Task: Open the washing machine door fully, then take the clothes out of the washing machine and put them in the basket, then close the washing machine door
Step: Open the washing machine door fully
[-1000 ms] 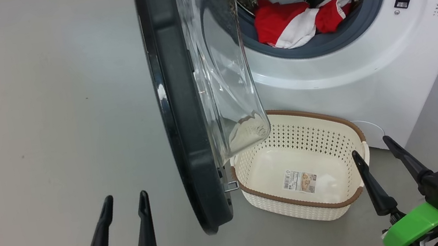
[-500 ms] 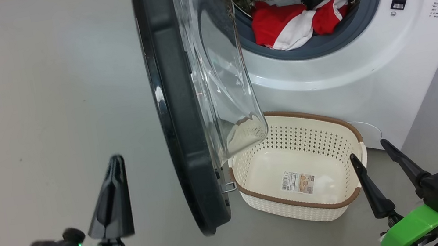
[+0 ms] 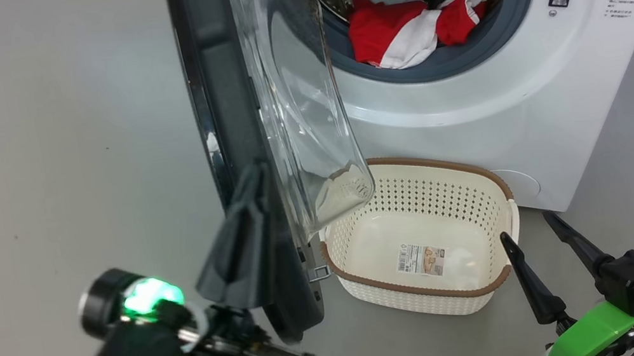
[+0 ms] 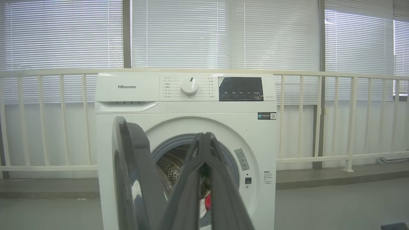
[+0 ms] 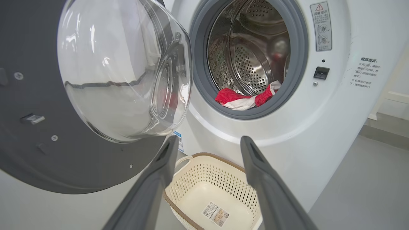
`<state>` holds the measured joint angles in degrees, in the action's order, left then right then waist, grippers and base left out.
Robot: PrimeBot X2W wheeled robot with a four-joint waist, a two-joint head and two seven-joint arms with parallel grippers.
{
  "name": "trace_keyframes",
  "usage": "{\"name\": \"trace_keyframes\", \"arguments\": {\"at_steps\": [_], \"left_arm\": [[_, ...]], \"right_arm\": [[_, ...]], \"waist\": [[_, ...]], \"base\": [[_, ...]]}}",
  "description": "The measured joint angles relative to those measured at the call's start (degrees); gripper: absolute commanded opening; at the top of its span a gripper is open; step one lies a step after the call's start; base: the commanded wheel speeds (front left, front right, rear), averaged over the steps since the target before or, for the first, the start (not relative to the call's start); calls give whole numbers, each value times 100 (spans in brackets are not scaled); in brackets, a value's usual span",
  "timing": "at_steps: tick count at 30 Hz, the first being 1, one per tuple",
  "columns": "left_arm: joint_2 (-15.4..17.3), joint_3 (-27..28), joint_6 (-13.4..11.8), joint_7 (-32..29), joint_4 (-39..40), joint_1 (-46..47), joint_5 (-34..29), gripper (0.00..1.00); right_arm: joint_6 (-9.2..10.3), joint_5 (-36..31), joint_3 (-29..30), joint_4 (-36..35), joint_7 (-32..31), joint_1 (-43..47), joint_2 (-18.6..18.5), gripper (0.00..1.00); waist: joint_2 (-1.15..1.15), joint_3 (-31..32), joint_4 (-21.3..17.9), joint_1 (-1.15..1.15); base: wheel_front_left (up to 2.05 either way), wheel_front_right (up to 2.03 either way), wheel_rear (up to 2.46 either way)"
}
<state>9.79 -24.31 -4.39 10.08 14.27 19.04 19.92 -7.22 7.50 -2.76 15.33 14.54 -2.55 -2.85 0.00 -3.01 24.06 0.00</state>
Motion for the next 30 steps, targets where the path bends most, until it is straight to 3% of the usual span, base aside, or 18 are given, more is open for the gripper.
{"name": "trace_keyframes", "arguments": {"at_steps": [10, 18, 30], "left_arm": [[-172, -549, 198, -299, -978, -13, 68, 0], [-223, -525, 199, -283, -1857, -29, 243, 0], [-287, -277, 131, -90, -2241, -29, 469, 0]], "right_arm": [[0, 131, -37, 60, 0, -5, 1, 100], [0, 160, -32, 68, 0, -21, 1, 100], [0, 162, 97, 66, 0, -27, 1, 100]], "waist": [[0, -51, -99, 0], [0, -101, -156, 0], [0, -138, -50, 0]], "base": [[0, 0, 0], [0, 0, 0], [0, 0, 0]]}}
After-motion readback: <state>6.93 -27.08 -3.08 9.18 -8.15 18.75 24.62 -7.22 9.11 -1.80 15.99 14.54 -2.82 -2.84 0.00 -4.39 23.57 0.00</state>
